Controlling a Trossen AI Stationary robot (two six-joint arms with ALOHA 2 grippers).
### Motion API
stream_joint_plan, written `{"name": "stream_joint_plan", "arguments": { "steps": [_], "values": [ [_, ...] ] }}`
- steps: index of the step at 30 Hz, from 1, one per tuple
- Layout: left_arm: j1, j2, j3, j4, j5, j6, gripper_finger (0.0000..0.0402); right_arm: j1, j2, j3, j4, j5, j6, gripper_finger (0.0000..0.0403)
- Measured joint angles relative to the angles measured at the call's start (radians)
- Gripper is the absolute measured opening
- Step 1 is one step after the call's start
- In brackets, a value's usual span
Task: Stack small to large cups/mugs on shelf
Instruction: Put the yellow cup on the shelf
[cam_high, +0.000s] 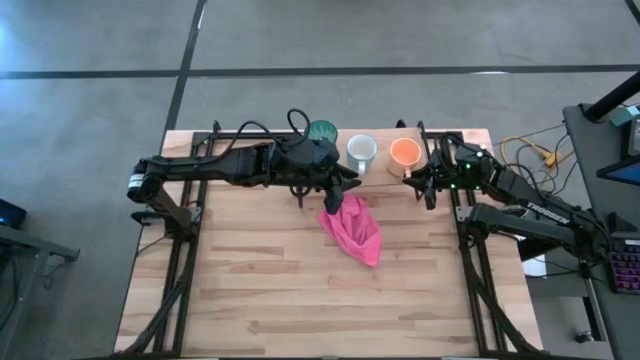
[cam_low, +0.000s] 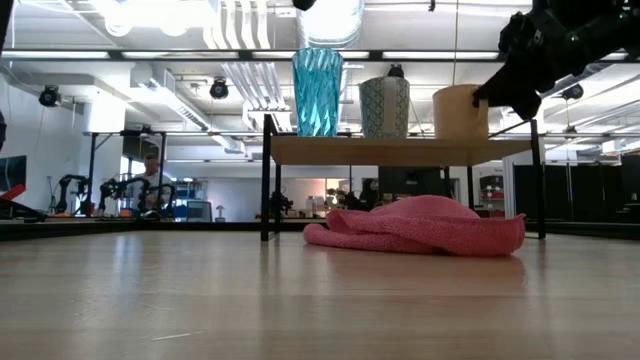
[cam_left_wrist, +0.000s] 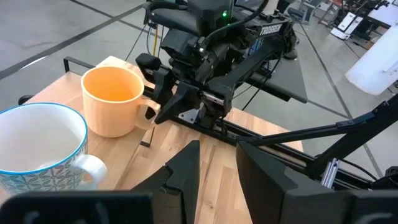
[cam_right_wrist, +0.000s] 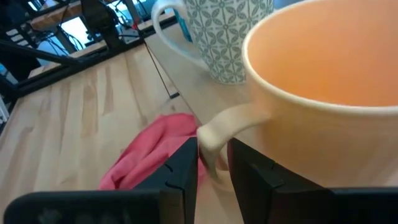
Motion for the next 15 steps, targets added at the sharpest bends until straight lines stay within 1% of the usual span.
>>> {"name": "stream_joint_plan", "arguments": {
  "steps": [4, 6, 11, 15],
  "values": [
    [0.000, 0.000, 0.000, 0.000, 0.000, 0.000, 0.0091, 0.000, -0.002, 0.022, -0.020, 0.004, 0.002, 0.0082],
    [0.000, 0.000, 0.000, 0.000, 0.000, 0.000, 0.0091, 0.000, -0.002, 0.035, -0.071, 0.021, -0.001, 0.0082],
    [0.000, 0.000, 0.000, 0.000, 0.000, 0.000, 0.0091, 0.000, -0.002, 0.068, -0.176, 0.024, -0.004, 0.0082],
    [0.000, 0.000, 0.000, 0.000, 0.000, 0.000, 0.0091, 0.000, -0.002, 0.092, -0.184, 0.024, -0.013, 0.0082]
  ]
}}
